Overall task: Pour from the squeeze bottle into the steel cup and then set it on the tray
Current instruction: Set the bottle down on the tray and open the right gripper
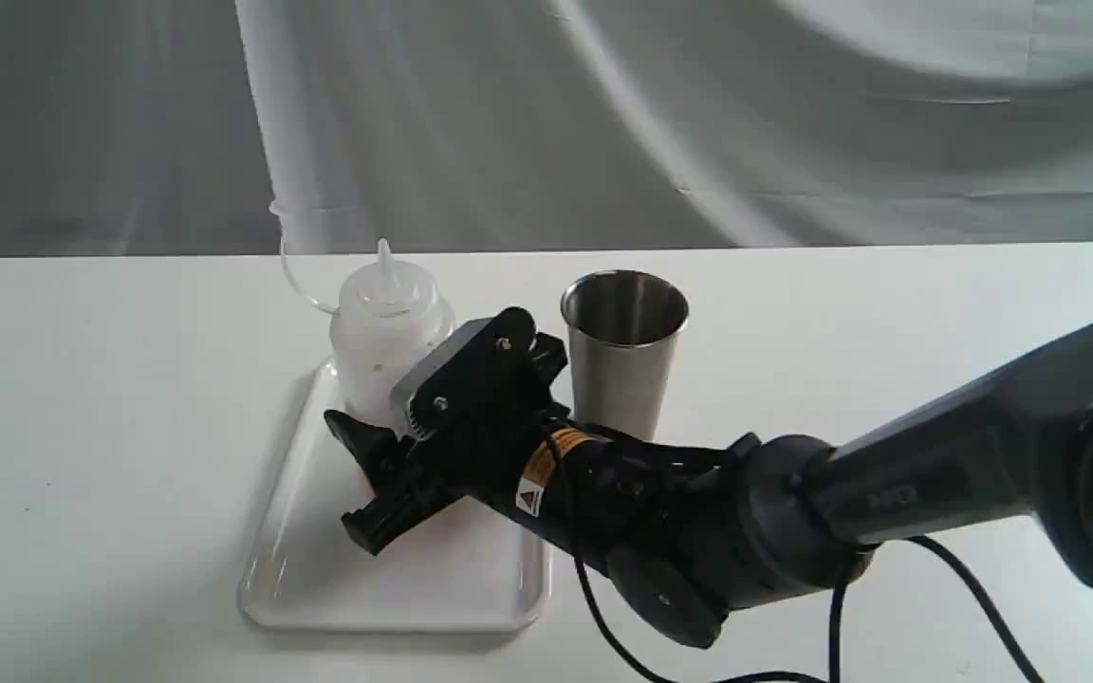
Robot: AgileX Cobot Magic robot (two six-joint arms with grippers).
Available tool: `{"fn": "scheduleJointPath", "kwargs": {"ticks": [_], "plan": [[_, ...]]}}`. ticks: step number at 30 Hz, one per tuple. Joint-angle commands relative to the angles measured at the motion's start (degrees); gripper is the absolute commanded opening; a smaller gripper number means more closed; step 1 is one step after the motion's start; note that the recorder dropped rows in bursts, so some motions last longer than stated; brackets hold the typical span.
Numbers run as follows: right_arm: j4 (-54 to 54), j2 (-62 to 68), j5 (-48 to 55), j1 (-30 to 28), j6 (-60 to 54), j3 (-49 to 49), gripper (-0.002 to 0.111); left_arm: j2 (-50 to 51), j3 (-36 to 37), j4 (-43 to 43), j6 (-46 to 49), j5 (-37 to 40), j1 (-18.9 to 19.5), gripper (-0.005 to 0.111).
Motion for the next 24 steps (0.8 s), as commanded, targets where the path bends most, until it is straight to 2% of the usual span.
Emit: {"fn": "scheduleJointPath", "kwargs": {"ticks": [1, 24], "plan": [[0.4, 0.2, -4.9, 0.1, -0.7, -0.4, 0.003, -0.3, 0.3, 0.0, -0.1, -0.4, -0.3, 0.008], [1.6, 2.2, -3.4, 0.1, -1.0, -0.4, 0.003, -0.3, 0.3, 0.0, -0.1, -0.4, -0.3, 0.008]]}}
